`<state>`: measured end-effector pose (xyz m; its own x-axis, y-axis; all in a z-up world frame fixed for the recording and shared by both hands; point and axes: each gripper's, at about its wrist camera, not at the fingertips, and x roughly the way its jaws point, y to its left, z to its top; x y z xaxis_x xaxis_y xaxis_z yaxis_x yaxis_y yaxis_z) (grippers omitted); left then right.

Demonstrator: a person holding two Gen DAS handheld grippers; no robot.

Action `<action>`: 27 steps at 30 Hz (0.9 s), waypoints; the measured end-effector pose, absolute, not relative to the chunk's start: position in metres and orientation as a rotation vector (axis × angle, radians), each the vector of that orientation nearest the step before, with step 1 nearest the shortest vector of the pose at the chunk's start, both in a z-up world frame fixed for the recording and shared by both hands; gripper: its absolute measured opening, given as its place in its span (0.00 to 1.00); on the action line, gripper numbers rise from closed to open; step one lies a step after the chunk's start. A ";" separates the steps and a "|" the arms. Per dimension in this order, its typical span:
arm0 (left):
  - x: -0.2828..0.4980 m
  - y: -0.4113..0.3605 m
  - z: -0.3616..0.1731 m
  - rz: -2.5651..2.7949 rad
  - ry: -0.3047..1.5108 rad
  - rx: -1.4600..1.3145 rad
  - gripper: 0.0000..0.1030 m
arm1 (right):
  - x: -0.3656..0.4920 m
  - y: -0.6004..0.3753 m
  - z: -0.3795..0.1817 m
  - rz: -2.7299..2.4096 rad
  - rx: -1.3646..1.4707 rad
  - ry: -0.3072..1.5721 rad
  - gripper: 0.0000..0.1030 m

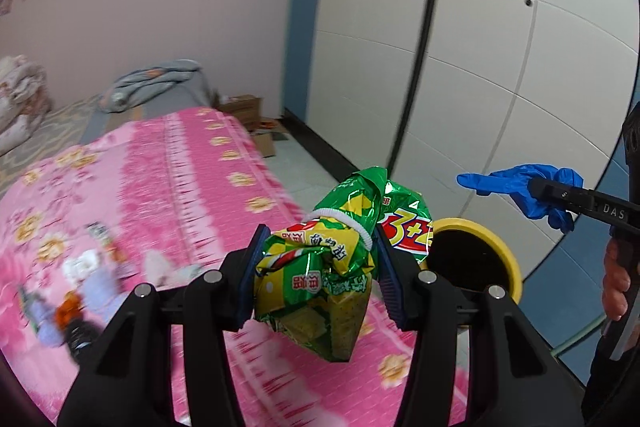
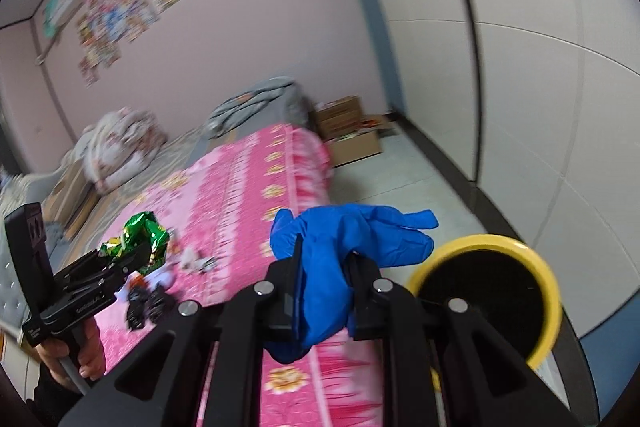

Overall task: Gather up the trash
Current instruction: 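Carry the snack bags and blue glove over the yellow-rimmed bin with both tools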

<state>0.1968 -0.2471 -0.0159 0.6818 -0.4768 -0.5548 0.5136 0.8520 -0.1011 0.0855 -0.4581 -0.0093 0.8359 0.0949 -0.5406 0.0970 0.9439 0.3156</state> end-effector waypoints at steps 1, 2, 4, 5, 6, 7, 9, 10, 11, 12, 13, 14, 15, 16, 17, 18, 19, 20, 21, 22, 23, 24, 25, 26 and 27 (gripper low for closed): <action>0.199 -0.261 -0.016 -0.569 0.603 0.075 0.47 | 0.086 -0.465 -0.010 -0.021 0.350 0.583 0.14; 0.201 -0.270 -0.016 -0.577 0.603 0.082 0.47 | 0.085 -0.476 -0.012 -0.047 0.363 0.586 0.14; 0.210 -0.294 -0.022 -0.596 0.612 0.096 0.47 | 0.086 -0.494 -0.017 -0.088 0.387 0.594 0.14; 0.214 -0.304 -0.025 -0.606 0.620 0.098 0.47 | 0.087 -0.504 -0.021 -0.112 0.398 0.597 0.14; 0.217 -0.317 -0.028 -0.619 0.631 0.103 0.47 | 0.086 -0.510 -0.023 -0.128 0.405 0.598 0.14; 0.220 -0.327 -0.032 -0.630 0.639 0.106 0.47 | 0.086 -0.519 -0.027 -0.149 0.413 0.601 0.14; 0.224 -0.346 -0.040 -0.654 0.655 0.113 0.47 | 0.085 -0.532 -0.034 -0.183 0.424 0.605 0.14; 0.226 -0.356 -0.044 -0.666 0.662 0.119 0.47 | 0.085 -0.538 -0.039 -0.202 0.427 0.606 0.14; 0.228 -0.366 -0.049 -0.676 0.669 0.125 0.47 | 0.086 -0.545 -0.043 -0.219 0.430 0.609 0.14; 0.230 -0.380 -0.055 -0.692 0.678 0.134 0.47 | 0.086 -0.551 -0.049 -0.233 0.438 0.613 0.14; 0.231 -0.387 -0.059 -0.701 0.684 0.138 0.47 | 0.087 -0.556 -0.052 -0.243 0.444 0.616 0.14; 0.231 -0.396 -0.063 -0.711 0.693 0.143 0.47 | 0.088 -0.563 -0.056 -0.257 0.452 0.620 0.14; 0.233 -0.410 -0.071 -0.723 0.708 0.151 0.47 | 0.088 -0.568 -0.061 -0.271 0.458 0.624 0.14; 0.235 -0.417 -0.077 -0.730 0.718 0.156 0.47 | 0.089 -0.575 -0.068 -0.292 0.468 0.631 0.14; 0.237 -0.426 -0.083 -0.739 0.730 0.163 0.47 | 0.090 -0.577 -0.071 -0.304 0.474 0.635 0.14; 0.238 -0.435 -0.091 -0.746 0.744 0.171 0.47 | 0.092 -0.582 -0.076 -0.317 0.482 0.640 0.14; 0.239 -0.443 -0.098 -0.753 0.757 0.175 0.47 | 0.092 -0.587 -0.083 -0.340 0.486 0.648 0.14; 0.239 -0.448 -0.104 -0.759 0.769 0.177 0.47 | 0.094 -0.590 -0.086 -0.349 0.489 0.652 0.14; 0.240 -0.456 -0.110 -0.765 0.786 0.178 0.47 | 0.096 -0.593 -0.091 -0.354 0.494 0.658 0.14; 0.240 -0.463 -0.117 -0.774 0.804 0.177 0.47 | 0.098 -0.596 -0.097 -0.351 0.504 0.668 0.14; 0.242 -0.470 -0.124 -0.781 0.819 0.176 0.47 | 0.099 -0.599 -0.102 -0.348 0.514 0.676 0.14; 0.241 -0.473 -0.128 -0.784 0.829 0.176 0.47 | 0.101 -0.602 -0.105 -0.350 0.521 0.681 0.14; 0.241 -0.479 -0.134 -0.787 0.841 0.177 0.48 | 0.102 -0.605 -0.109 -0.358 0.527 0.686 0.14; 0.241 -0.483 -0.138 -0.792 0.850 0.179 0.48 | 0.102 -0.609 -0.113 -0.365 0.534 0.691 0.14; 0.240 -0.489 -0.143 -0.801 0.863 0.180 0.48 | 0.103 -0.612 -0.117 -0.372 0.544 0.695 0.14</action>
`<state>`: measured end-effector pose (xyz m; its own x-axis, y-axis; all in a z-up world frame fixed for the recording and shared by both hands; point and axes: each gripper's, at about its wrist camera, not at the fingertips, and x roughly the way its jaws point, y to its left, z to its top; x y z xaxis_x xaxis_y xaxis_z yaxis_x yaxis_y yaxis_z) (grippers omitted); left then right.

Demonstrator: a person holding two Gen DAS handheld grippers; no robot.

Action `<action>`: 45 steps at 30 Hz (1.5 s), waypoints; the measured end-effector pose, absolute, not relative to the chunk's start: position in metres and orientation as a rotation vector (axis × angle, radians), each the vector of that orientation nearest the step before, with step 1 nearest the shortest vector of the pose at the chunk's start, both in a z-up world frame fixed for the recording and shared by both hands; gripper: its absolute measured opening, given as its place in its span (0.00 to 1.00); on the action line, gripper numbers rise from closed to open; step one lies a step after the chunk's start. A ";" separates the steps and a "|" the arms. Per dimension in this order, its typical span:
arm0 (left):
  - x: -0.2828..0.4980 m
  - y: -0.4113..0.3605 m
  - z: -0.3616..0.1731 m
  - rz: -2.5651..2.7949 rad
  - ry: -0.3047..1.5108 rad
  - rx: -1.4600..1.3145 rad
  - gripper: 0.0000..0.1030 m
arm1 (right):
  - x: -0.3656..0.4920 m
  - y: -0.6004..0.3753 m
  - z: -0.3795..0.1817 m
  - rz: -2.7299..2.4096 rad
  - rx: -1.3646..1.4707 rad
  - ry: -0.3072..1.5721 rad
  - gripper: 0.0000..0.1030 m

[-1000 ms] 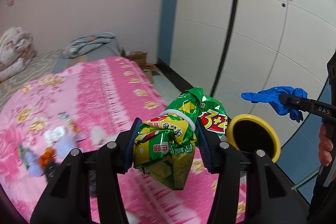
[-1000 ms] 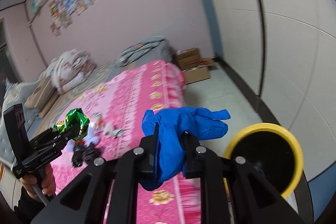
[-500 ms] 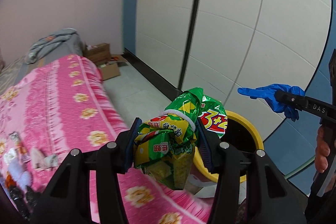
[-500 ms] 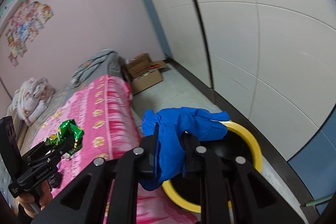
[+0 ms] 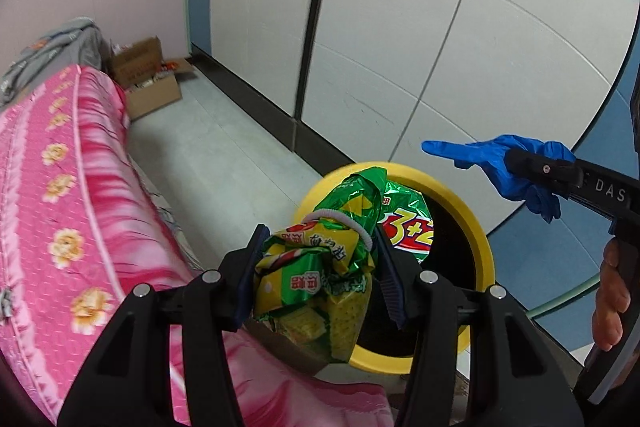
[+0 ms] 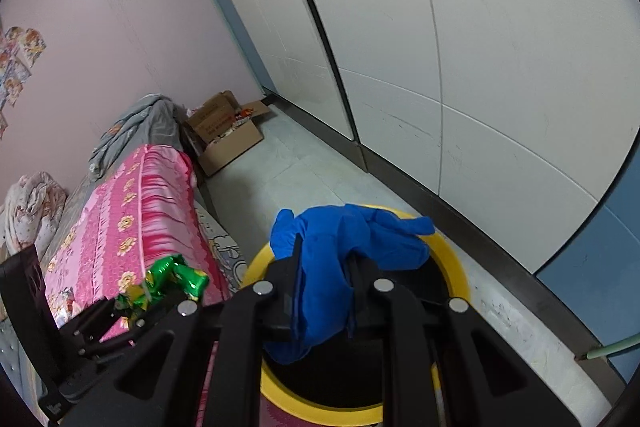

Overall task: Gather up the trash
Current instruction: 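Carry the snack bags and blue glove over the yellow-rimmed bin with both tools, then open both tools to drop the snack bags and glove into the bin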

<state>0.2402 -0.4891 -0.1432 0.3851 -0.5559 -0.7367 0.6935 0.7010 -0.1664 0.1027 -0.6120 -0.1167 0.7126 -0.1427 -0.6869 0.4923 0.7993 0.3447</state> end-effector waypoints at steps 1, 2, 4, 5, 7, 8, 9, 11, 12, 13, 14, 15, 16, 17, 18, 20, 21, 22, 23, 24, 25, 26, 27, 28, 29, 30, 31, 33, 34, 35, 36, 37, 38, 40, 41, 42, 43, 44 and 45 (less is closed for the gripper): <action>0.240 -0.493 -0.147 -0.807 0.869 0.182 0.48 | 0.103 -0.614 -0.119 -0.378 0.551 0.697 0.15; 0.240 -0.495 -0.149 -0.811 0.872 0.184 0.49 | 0.103 -0.616 -0.121 -0.384 0.556 0.699 0.15; 0.238 -0.500 -0.154 -0.818 0.879 0.189 0.52 | 0.102 -0.619 -0.124 -0.392 0.563 0.699 0.16; 0.237 -0.502 -0.156 -0.821 0.882 0.189 0.52 | 0.102 -0.620 -0.125 -0.394 0.566 0.699 0.16; 0.235 -0.504 -0.158 -0.828 0.884 0.189 0.56 | 0.099 -0.621 -0.124 -0.400 0.566 0.698 0.19; 0.234 -0.504 -0.158 -0.831 0.883 0.189 0.56 | 0.098 -0.621 -0.124 -0.406 0.561 0.695 0.20; 0.234 -0.504 -0.159 -0.832 0.881 0.192 0.57 | 0.098 -0.621 -0.123 -0.410 0.556 0.693 0.21; 0.237 -0.504 -0.160 -0.832 0.880 0.194 0.60 | 0.096 -0.622 -0.122 -0.410 0.560 0.691 0.24; 0.237 -0.502 -0.159 -0.832 0.878 0.192 0.63 | 0.095 -0.622 -0.123 -0.410 0.565 0.691 0.26; 0.237 -0.501 -0.158 -0.833 0.877 0.188 0.66 | 0.094 -0.622 -0.122 -0.413 0.565 0.691 0.30; 0.237 -0.501 -0.157 -0.832 0.874 0.186 0.68 | 0.093 -0.622 -0.123 -0.413 0.565 0.692 0.32; 0.236 -0.498 -0.154 -0.824 0.866 0.184 0.71 | 0.092 -0.622 -0.122 -0.413 0.567 0.692 0.35; 0.236 -0.497 -0.152 -0.822 0.862 0.183 0.73 | 0.091 -0.622 -0.122 -0.416 0.572 0.692 0.39; 0.235 -0.495 -0.150 -0.820 0.858 0.180 0.73 | 0.089 -0.622 -0.122 -0.418 0.576 0.692 0.40; 0.236 -0.492 -0.147 -0.816 0.854 0.176 0.75 | 0.088 -0.622 -0.121 -0.420 0.577 0.693 0.43; 0.237 -0.485 -0.141 -0.798 0.840 0.173 0.79 | 0.086 -0.620 -0.119 -0.430 0.578 0.689 0.48; 0.237 -0.483 -0.138 -0.791 0.833 0.173 0.81 | 0.085 -0.620 -0.118 -0.430 0.579 0.686 0.50; 0.237 -0.479 -0.135 -0.782 0.825 0.171 0.82 | 0.082 -0.618 -0.117 -0.430 0.580 0.682 0.50; 0.237 -0.473 -0.131 -0.776 0.817 0.168 0.82 | 0.080 -0.617 -0.114 -0.433 0.578 0.678 0.50; 0.237 -0.470 -0.128 -0.771 0.811 0.166 0.83 | 0.078 -0.615 -0.112 -0.436 0.574 0.673 0.50; 0.236 -0.463 -0.123 -0.758 0.798 0.166 0.85 | 0.076 -0.612 -0.109 -0.439 0.566 0.666 0.50; 0.236 -0.459 -0.120 -0.746 0.788 0.167 0.85 | 0.074 -0.609 -0.105 -0.439 0.561 0.657 0.50; 0.235 -0.452 -0.115 -0.736 0.776 0.166 0.85 | 0.071 -0.606 -0.102 -0.436 0.559 0.649 0.51; 0.233 -0.444 -0.110 -0.728 0.765 0.162 0.86 | 0.069 -0.602 -0.098 -0.429 0.553 0.640 0.53; 0.232 -0.434 -0.104 -0.713 0.752 0.156 0.86 | 0.067 -0.597 -0.094 -0.424 0.545 0.633 0.54; 0.231 -0.427 -0.100 -0.701 0.743 0.152 0.87 | 0.065 -0.591 -0.089 -0.420 0.533 0.621 0.55; 0.232 -0.418 -0.096 -0.685 0.734 0.145 0.87 | 0.063 -0.587 -0.085 -0.416 0.524 0.614 0.55; 0.232 -0.393 -0.086 -0.655 0.713 0.125 0.88 | 0.062 -0.574 -0.077 -0.398 0.501 0.600 0.56; 0.231 -0.382 -0.082 -0.640 0.704 0.118 0.88 | 0.062 -0.566 -0.072 -0.383 0.492 0.591 0.58; 0.231 -0.369 -0.077 -0.622 0.693 0.108 0.88 | 0.061 -0.558 -0.067 -0.367 0.484 0.584 0.59; 0.231 -0.358 -0.074 -0.606 0.684 0.102 0.89 | 0.061 -0.551 -0.063 -0.354 0.476 0.577 0.60; 0.231 -0.349 -0.070 -0.593 0.677 0.098 0.89 | 0.061 -0.541 -0.059 -0.335 0.463 0.570 0.62; 0.232 -0.339 -0.067 -0.578 0.669 0.095 0.90 | 0.062 -0.531 -0.054 -0.317 0.453 0.563 0.63; 0.232 -0.312 -0.060 -0.536 0.648 0.093 0.90 | 0.062 -0.510 -0.044 -0.276 0.427 0.544 0.68; 0.231 -0.298 -0.057 -0.514 0.639 0.090 0.91 | 0.063 -0.502 -0.040 -0.260 0.416 0.538 0.70; 0.232 -0.285 -0.055 -0.493 0.633 0.085 0.91 | 0.064 -0.489 -0.035 -0.234 0.399 0.528 0.73; 0.234 -0.274 -0.052 -0.473 0.629 0.080 0.91 | 0.064 -0.479 -0.032 -0.212 0.388 0.521 0.75; 0.235 -0.264 -0.050 -0.456 0.627 0.075 0.91 | 0.063 -0.469 -0.028 -0.193 0.377 0.516 0.75; 0.236 -0.245 -0.048 -0.426 0.625 0.063 0.91 | 0.063 -0.458 -0.024 -0.168 0.362 0.509 0.77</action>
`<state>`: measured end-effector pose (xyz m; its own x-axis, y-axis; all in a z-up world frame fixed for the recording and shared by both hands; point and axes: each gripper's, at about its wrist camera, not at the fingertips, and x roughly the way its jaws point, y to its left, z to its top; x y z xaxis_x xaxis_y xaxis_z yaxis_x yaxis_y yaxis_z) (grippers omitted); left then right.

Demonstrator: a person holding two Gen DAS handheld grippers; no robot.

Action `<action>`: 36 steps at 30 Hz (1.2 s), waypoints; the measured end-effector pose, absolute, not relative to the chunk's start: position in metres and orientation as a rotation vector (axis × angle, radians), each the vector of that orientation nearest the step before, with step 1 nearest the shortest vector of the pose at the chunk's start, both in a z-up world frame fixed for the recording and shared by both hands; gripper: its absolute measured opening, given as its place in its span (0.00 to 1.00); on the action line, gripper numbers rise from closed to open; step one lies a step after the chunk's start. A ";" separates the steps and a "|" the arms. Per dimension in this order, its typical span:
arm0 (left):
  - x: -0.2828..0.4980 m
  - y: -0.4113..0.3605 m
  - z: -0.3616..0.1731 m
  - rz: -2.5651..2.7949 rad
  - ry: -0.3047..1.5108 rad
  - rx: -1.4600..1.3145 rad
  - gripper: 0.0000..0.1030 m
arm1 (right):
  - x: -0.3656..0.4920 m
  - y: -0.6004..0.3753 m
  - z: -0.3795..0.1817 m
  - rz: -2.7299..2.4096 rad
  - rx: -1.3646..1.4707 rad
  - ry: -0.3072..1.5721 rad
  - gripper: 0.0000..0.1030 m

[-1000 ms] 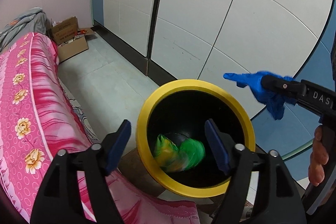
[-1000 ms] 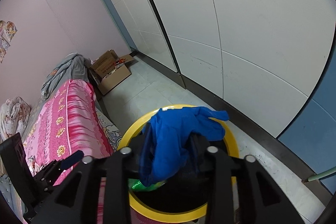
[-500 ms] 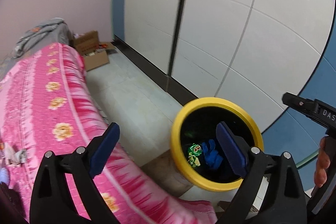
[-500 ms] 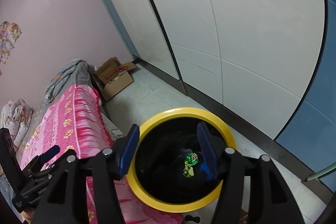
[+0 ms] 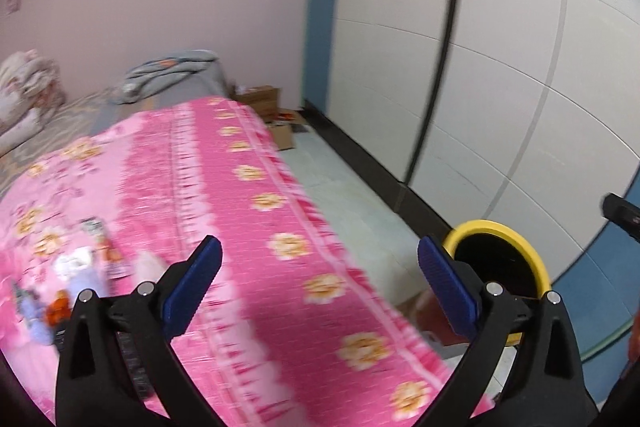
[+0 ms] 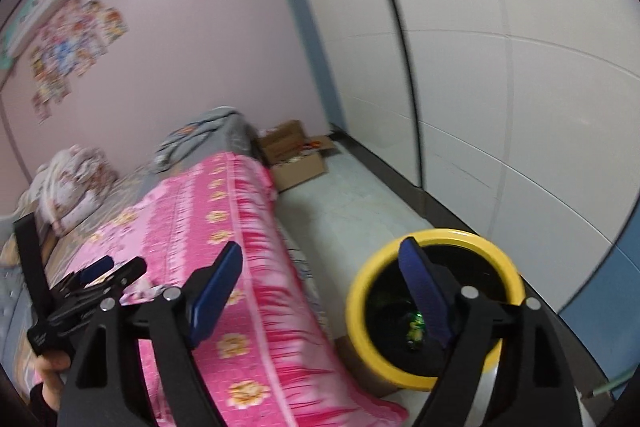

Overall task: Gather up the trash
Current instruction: 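Open both tools to drop the snack bags and glove into the bin, then grasp the white tissue bundle with the right tool while the left tool grasps a snack wrapper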

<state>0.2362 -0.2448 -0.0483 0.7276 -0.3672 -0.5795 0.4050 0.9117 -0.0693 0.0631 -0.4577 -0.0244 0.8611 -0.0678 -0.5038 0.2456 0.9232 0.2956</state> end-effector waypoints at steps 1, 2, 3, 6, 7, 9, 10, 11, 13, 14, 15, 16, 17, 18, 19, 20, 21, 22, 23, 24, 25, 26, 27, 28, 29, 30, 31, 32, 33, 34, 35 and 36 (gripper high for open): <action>0.237 -0.233 -0.047 -0.409 0.624 0.059 0.92 | 0.063 -0.450 -0.021 -0.151 0.352 0.503 0.79; 0.238 -0.221 -0.046 -0.388 0.623 0.054 0.92 | 0.060 -0.441 -0.018 -0.128 0.342 0.495 0.81; 0.239 -0.202 -0.046 -0.354 0.619 0.050 0.92 | 0.061 -0.433 -0.014 -0.108 0.333 0.489 0.83; 0.241 -0.163 -0.046 -0.286 0.615 0.046 0.92 | 0.063 -0.397 -0.005 -0.031 0.293 0.478 0.86; 0.241 -0.148 -0.046 -0.259 0.615 0.044 0.92 | 0.063 -0.390 -0.004 -0.015 0.284 0.478 0.87; 0.243 -0.119 -0.048 -0.200 0.616 0.044 0.92 | 0.065 -0.372 -0.002 0.022 0.265 0.480 0.87; 0.243 -0.108 -0.049 -0.182 0.617 0.042 0.92 | 0.068 -0.362 -0.001 0.043 0.255 0.484 0.87; 0.244 -0.097 -0.050 -0.165 0.619 0.038 0.92 | 0.068 -0.352 -0.001 0.061 0.246 0.488 0.88; 0.246 -0.070 -0.054 -0.117 0.623 0.030 0.92 | 0.072 -0.333 -0.003 0.094 0.225 0.498 0.88; 0.247 -0.054 -0.056 -0.087 0.627 0.024 0.92 | 0.073 -0.324 -0.004 0.110 0.214 0.504 0.88; 0.248 -0.040 -0.057 -0.065 0.630 0.016 0.92 | 0.074 -0.315 -0.005 0.124 0.204 0.509 0.88; 0.249 -0.029 -0.059 -0.048 0.633 0.008 0.92 | 0.075 -0.304 -0.006 0.151 0.193 0.515 0.88; 0.251 -0.019 -0.062 -0.032 0.636 0.002 0.92 | 0.076 -0.296 -0.008 0.167 0.186 0.520 0.88; 0.252 -0.005 -0.065 -0.010 0.642 -0.009 0.92 | 0.075 -0.289 -0.009 0.181 0.180 0.524 0.88; 0.254 0.009 -0.068 0.010 0.645 -0.021 0.92 | 0.077 -0.277 -0.011 0.207 0.166 0.534 0.88; 0.254 0.019 -0.070 0.025 0.648 -0.028 0.92 | 0.078 -0.272 -0.014 0.223 0.159 0.539 0.88; 0.256 0.031 -0.074 0.047 0.654 -0.038 0.92 | 0.079 -0.262 -0.017 0.246 0.143 0.548 0.88; 0.258 0.045 -0.077 0.066 0.659 -0.049 0.92 | 0.080 -0.255 -0.020 0.258 0.132 0.553 0.88; 0.260 0.058 -0.081 0.085 0.662 -0.062 0.92 | 0.081 -0.246 -0.024 0.276 0.117 0.561 0.88; 0.262 0.068 -0.084 0.101 0.666 -0.073 0.92 | 0.082 -0.240 -0.027 0.290 0.106 0.567 0.88; 0.265 0.074 -0.087 0.113 0.670 -0.081 0.92 | 0.083 -0.232 -0.032 0.307 0.092 0.578 0.88; 0.267 0.087 -0.091 0.132 0.678 -0.091 0.92 | 0.084 -0.224 -0.037 0.324 0.079 0.588 0.88; 0.268 0.094 -0.094 0.144 0.683 -0.097 0.92 | 0.086 -0.215 -0.043 0.344 0.061 0.603 0.88; 0.269 0.103 -0.098 0.157 0.689 -0.102 0.92 | 0.087 -0.208 -0.048 0.356 0.047 0.614 0.88; 0.271 0.114 -0.103 0.173 0.695 -0.109 0.92 | 0.089 -0.203 -0.053 0.365 0.033 0.625 0.88; 0.273 0.121 -0.108 0.185 0.702 -0.114 0.92 | 0.090 -0.197 -0.058 0.374 0.019 0.635 0.89; 0.274 0.127 -0.111 0.194 0.708 -0.120 0.92 | 0.091 -0.189 -0.064 0.388 -0.002 0.648 0.89; 0.275 0.132 -0.115 0.202 0.714 -0.125 0.92 | 0.091 -0.180 -0.071 0.401 -0.025 0.664 0.89; 0.276 0.139 -0.120 0.212 0.721 -0.134 0.92 | 0.092 -0.176 -0.076 0.408 -0.038 0.671 0.89; 0.278 0.145 -0.124 0.220 0.728 -0.143 0.92 | 0.092 -0.167 -0.084 0.422 -0.065 0.683 0.89; 0.279 0.152 -0.129 0.228 0.734 -0.153 0.92 | 0.091 -0.162 -0.089 0.427 -0.078 0.686 0.89; 0.281 0.156 -0.132 0.232 0.739 -0.159 0.92 | 0.090 -0.155 -0.094 0.430 -0.100 0.690 0.89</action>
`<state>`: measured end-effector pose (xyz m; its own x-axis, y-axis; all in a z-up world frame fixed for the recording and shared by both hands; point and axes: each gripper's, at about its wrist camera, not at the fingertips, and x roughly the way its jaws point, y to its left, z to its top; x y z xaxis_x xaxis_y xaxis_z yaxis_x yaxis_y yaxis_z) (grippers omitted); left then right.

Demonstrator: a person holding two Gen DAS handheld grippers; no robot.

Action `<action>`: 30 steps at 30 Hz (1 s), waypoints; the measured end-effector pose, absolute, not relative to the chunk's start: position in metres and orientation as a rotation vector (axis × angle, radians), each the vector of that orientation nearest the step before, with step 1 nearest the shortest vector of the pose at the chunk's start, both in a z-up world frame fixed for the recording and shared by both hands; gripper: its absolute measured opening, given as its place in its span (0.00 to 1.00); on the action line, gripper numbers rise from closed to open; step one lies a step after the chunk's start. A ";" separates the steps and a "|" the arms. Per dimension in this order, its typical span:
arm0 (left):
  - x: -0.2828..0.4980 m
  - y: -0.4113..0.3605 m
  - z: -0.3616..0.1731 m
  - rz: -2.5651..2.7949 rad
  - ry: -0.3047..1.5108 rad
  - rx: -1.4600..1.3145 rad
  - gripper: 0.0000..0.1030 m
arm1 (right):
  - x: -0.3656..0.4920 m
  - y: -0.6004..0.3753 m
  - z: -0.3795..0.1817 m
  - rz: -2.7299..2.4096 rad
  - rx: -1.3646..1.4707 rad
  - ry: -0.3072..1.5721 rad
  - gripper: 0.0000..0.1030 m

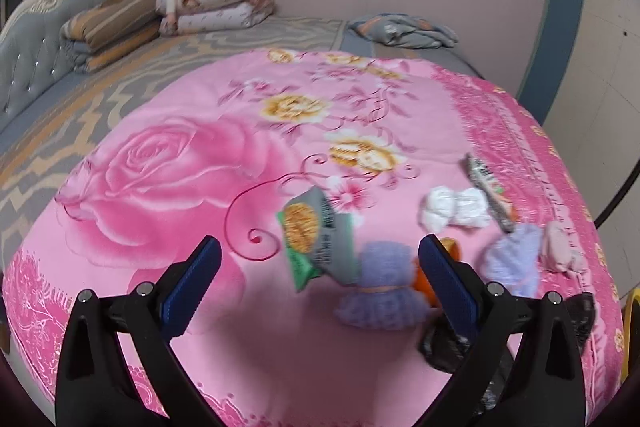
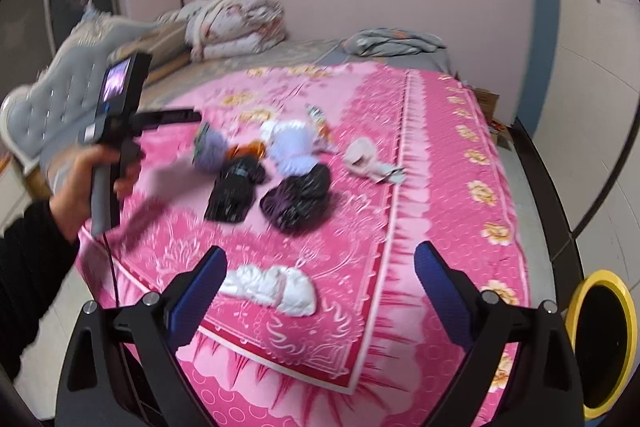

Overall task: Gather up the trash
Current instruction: 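Grasp the white tissue bundle with the right tool while the left tool grasps a snack wrapper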

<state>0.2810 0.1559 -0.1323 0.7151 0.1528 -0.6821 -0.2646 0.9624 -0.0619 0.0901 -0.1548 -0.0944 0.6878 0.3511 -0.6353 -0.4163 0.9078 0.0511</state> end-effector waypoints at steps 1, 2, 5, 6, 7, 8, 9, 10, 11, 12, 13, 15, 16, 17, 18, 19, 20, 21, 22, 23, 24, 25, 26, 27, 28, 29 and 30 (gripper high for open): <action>0.283 0.160 -0.136 0.237 0.744 -0.167 0.92 | 0.089 -0.150 -0.099 0.430 -0.120 0.691 0.89; 0.285 0.163 -0.140 0.240 0.749 -0.173 0.92 | 0.089 -0.146 -0.103 0.431 -0.134 0.692 0.89; 0.293 0.171 -0.149 0.253 0.758 -0.188 0.92 | 0.090 -0.135 -0.114 0.458 -0.177 0.697 0.89; 0.295 0.174 -0.151 0.257 0.760 -0.194 0.92 | 0.090 -0.129 -0.118 0.471 -0.197 0.699 0.89; 0.298 0.177 -0.154 0.259 0.763 -0.202 0.92 | 0.089 -0.126 -0.120 0.471 -0.213 0.699 0.89; 0.302 0.180 -0.158 0.261 0.771 -0.212 0.92 | 0.089 -0.122 -0.124 0.465 -0.238 0.698 0.89; 0.304 0.181 -0.160 0.262 0.776 -0.215 0.92 | 0.090 -0.120 -0.126 0.463 -0.255 0.698 0.89; 0.307 0.183 -0.163 0.263 0.780 -0.221 0.92 | 0.092 -0.117 -0.130 0.464 -0.267 0.703 0.89; 0.309 0.185 -0.164 0.263 0.780 -0.227 0.92 | 0.094 -0.116 -0.132 0.468 -0.266 0.714 0.89; 0.312 0.187 -0.166 0.259 0.778 -0.241 0.92 | 0.095 -0.115 -0.134 0.472 -0.261 0.724 0.89; 0.314 0.188 -0.167 0.253 0.778 -0.250 0.92 | 0.098 -0.115 -0.137 0.482 -0.252 0.740 0.89; 0.321 0.188 -0.169 0.250 0.779 -0.251 0.92 | 0.103 -0.112 -0.142 0.487 -0.251 0.762 0.89; 0.324 0.188 -0.171 0.246 0.782 -0.250 0.91 | 0.104 -0.110 -0.144 0.488 -0.256 0.769 0.89; 0.326 0.188 -0.172 0.243 0.785 -0.252 0.91 | 0.106 -0.109 -0.147 0.488 -0.260 0.774 0.89; 0.329 0.188 -0.174 0.239 0.787 -0.258 0.89 | 0.106 -0.108 -0.148 0.488 -0.261 0.777 0.89; 0.332 0.188 -0.176 0.228 0.791 -0.265 0.81 | 0.107 -0.108 -0.150 0.494 -0.259 0.782 0.89; 0.335 0.186 -0.180 0.211 0.803 -0.272 0.77 | 0.109 -0.108 -0.151 0.496 -0.256 0.784 0.89; 0.336 0.186 -0.183 0.205 0.810 -0.274 0.72 | 0.109 -0.108 -0.152 0.498 -0.252 0.787 0.88; 0.338 0.185 -0.186 0.199 0.816 -0.277 0.66 | 0.111 -0.108 -0.153 0.502 -0.245 0.793 0.88; 0.339 0.185 -0.189 0.190 0.821 -0.283 0.63 | 0.112 -0.108 -0.154 0.505 -0.242 0.798 0.88; 0.340 0.185 -0.193 0.176 0.825 -0.298 0.58 | 0.113 -0.108 -0.156 0.506 -0.237 0.804 0.88; 0.340 0.186 -0.195 0.167 0.826 -0.314 0.54 | 0.115 -0.108 -0.157 0.507 -0.236 0.809 0.86; 0.340 0.188 -0.198 0.160 0.825 -0.328 0.52 | 0.116 -0.108 -0.160 0.511 -0.235 0.817 0.85; 0.340 0.189 -0.200 0.151 0.827 -0.342 0.47 | 0.117 -0.108 -0.161 0.515 -0.234 0.823 0.82; 0.340 0.190 -0.202 0.153 0.827 -0.346 0.42 | 0.117 -0.107 -0.163 0.522 -0.235 0.829 0.80; 0.340 0.190 -0.203 0.154 0.825 -0.346 0.39 | 0.117 -0.105 -0.165 0.525 -0.239 0.829 0.80; 0.339 0.189 -0.204 0.151 0.819 -0.348 0.35 | 0.118 -0.103 -0.166 0.526 -0.242 0.827 0.77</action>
